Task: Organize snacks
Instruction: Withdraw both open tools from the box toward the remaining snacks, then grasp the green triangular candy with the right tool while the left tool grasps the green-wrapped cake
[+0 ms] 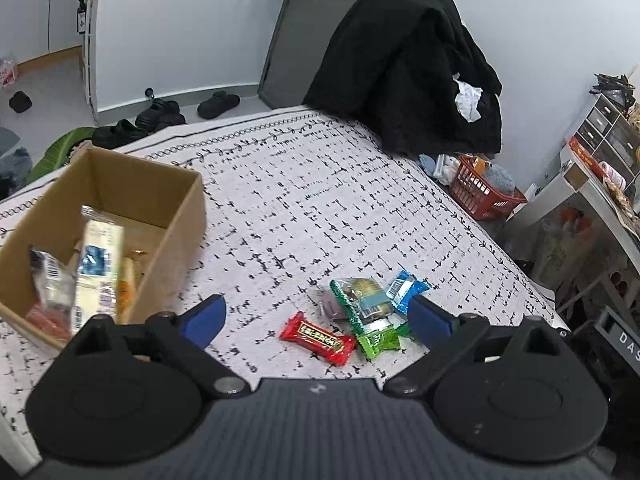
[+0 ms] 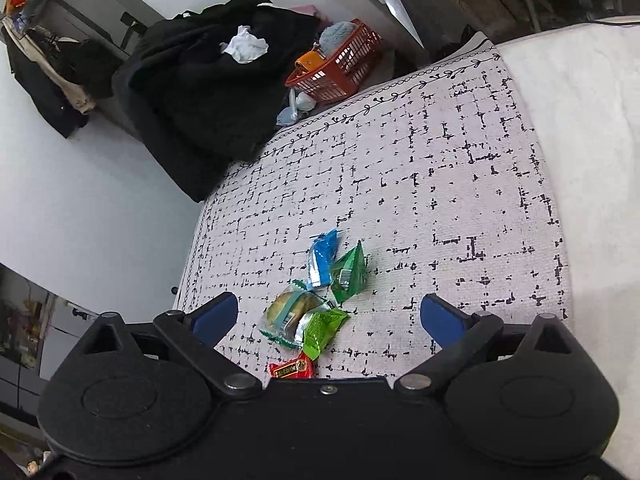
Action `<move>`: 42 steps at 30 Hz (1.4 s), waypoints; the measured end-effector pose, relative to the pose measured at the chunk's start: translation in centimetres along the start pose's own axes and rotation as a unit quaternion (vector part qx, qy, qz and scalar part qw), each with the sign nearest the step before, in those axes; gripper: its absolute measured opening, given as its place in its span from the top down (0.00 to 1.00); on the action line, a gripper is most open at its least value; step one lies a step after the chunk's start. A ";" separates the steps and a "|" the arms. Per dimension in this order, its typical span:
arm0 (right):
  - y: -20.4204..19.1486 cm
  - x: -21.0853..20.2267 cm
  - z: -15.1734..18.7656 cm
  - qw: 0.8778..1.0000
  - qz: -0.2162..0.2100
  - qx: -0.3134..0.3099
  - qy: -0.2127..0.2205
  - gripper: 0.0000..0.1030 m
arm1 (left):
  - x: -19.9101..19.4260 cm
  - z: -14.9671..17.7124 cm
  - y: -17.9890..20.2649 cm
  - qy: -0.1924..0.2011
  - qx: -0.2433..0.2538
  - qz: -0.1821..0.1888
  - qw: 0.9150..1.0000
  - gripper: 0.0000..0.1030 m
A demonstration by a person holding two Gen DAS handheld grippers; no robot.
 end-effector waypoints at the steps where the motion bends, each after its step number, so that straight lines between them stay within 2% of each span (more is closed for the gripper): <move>1: 0.0 0.2 0.0 1.000 0.001 0.000 -0.001 0.05 | 0.3 0.0 0.1 -0.001 -0.001 0.001 1.000 0.06; 4: 0.1 1.0 -0.3 1.000 0.004 -0.005 -0.004 0.09 | 1.6 0.2 0.6 -0.006 -0.002 0.003 1.000 0.08; 8: 0.2 2.9 -0.9 1.000 -0.002 -0.002 -0.016 0.24 | 3.6 0.4 1.5 -0.015 -0.006 0.012 1.000 0.11; 10: 0.6 3.9 -1.3 1.000 -0.008 0.011 -0.025 0.27 | 4.5 0.3 1.8 -0.021 -0.013 0.015 1.000 0.13; 13: 1.4 5.8 -1.7 0.999 -0.003 0.034 -0.040 0.28 | 6.1 0.4 2.2 -0.032 -0.026 0.017 0.999 0.17; 20: 2.0 8.7 -2.0 0.997 0.009 0.041 -0.059 0.32 | 9.6 0.4 2.9 -0.049 -0.031 0.015 0.998 0.18; 29: 2.4 11.6 -2.0 0.996 0.015 0.040 -0.081 0.42 | 13.9 0.8 2.7 -0.077 -0.051 0.012 0.996 0.28; 36: 2.1 13.2 -1.6 0.995 0.019 0.030 -0.092 0.44 | 15.5 1.3 2.9 -0.091 -0.050 0.011 0.995 0.38; 39: 1.9 13.7 -1.5 0.995 0.022 0.022 -0.093 0.54 | 15.5 1.1 3.0 -0.087 -0.041 0.009 0.995 0.47; 40: 1.9 13.8 -1.5 0.995 0.022 0.020 -0.095 0.62 | 15.4 1.0 3.1 -0.085 -0.038 0.010 0.996 0.51; 42: 2.0 13.9 -1.4 0.995 0.024 0.021 -0.097 0.66 | 15.2 0.7 3.1 -0.084 -0.037 0.012 0.996 0.56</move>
Point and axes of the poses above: each gripper's, at about its wrist camera, not at the fingertips, and x roughly the way its jaws point, y to its right, z to its underside, the point moved 8 cm from there along x, roughly the way its jaws point, and after that the axes turned 2 degrees about -y, right-handed, at the moved point
